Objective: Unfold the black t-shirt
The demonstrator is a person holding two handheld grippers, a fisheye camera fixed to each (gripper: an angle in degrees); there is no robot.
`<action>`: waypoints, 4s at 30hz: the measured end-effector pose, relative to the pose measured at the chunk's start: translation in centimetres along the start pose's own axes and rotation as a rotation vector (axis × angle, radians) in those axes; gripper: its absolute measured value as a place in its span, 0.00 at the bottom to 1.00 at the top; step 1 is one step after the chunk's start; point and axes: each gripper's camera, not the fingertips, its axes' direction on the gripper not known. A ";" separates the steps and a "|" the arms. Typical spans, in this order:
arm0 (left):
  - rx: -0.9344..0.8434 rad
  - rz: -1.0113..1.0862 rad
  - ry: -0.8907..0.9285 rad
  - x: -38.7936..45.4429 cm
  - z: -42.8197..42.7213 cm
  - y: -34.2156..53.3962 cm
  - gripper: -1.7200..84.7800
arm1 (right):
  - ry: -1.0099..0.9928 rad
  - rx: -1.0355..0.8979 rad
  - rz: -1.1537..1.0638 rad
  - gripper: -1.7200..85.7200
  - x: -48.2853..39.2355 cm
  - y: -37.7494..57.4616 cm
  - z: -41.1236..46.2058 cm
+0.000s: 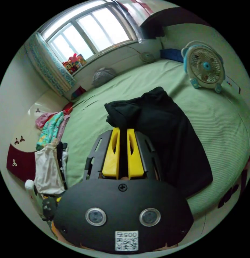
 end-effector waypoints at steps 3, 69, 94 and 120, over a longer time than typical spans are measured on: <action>-0.013 -0.062 -0.041 -1.9 0.0 0.3 0.01 | -0.041 -0.017 -0.015 0.03 -5.6 1.7 1.5; 0.134 -0.375 -0.157 -12.5 -11.3 6.2 0.01 | 0.021 -0.227 -0.587 0.01 -21.8 21.1 14.0; 0.126 -0.380 -0.073 -17.2 -14.1 6.5 0.01 | 0.026 -0.487 -0.643 0.03 -24.4 19.9 23.2; 0.125 -0.349 -0.006 -19.8 -13.4 4.6 0.01 | -0.056 -0.498 -0.551 0.09 -22.6 13.8 24.6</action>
